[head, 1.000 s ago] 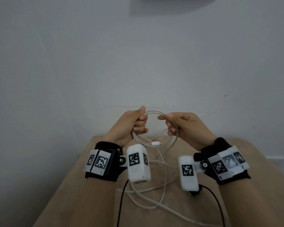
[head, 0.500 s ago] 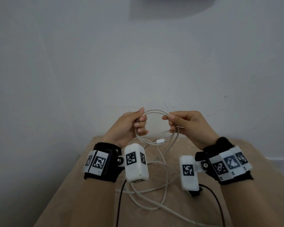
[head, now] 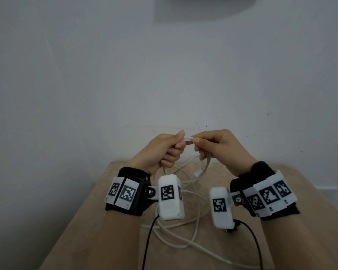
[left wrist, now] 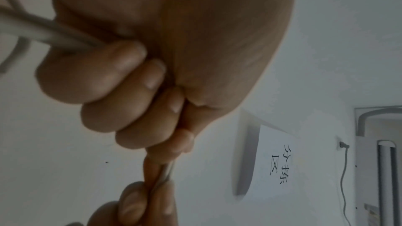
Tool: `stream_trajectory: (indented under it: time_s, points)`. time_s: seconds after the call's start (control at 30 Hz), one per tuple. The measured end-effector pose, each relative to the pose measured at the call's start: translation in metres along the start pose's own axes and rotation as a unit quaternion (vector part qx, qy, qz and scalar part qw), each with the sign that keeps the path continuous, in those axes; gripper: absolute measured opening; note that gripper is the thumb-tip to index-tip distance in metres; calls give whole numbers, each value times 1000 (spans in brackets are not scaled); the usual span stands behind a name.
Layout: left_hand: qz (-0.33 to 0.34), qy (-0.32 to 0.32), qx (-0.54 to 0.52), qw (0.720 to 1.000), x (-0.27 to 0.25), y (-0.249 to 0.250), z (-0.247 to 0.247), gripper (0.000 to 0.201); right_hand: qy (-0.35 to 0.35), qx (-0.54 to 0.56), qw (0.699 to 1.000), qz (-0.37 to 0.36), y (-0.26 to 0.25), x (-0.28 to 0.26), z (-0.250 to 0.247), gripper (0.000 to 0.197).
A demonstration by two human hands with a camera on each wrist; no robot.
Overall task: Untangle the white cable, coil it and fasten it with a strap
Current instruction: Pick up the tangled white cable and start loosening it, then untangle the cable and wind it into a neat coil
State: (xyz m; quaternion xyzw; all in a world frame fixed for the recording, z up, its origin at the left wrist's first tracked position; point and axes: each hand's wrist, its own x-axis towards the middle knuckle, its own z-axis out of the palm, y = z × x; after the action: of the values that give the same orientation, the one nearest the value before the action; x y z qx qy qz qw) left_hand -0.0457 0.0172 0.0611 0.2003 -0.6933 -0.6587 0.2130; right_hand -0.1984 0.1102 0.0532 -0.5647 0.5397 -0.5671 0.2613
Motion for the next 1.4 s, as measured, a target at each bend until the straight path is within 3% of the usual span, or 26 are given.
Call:
stream_trajectory:
  time_s: [0.3, 0.77, 1.13, 1.4]
  points:
    - [43, 13, -172, 984, 4, -2, -10, 41, 1, 184, 983, 25, 9, 0, -4, 26]
    - [39, 19, -226, 973, 6, -2, -15, 43, -2, 173, 984, 32, 19, 2, -2, 29]
    - [69, 58, -237, 967, 0, 4, -24, 44, 187, 93, 977, -38, 13, 2, -25, 12]
    - [69, 56, -283, 955, 5, 2, -19, 46, 111, 103, 988, 5, 8, 1, -18, 23]
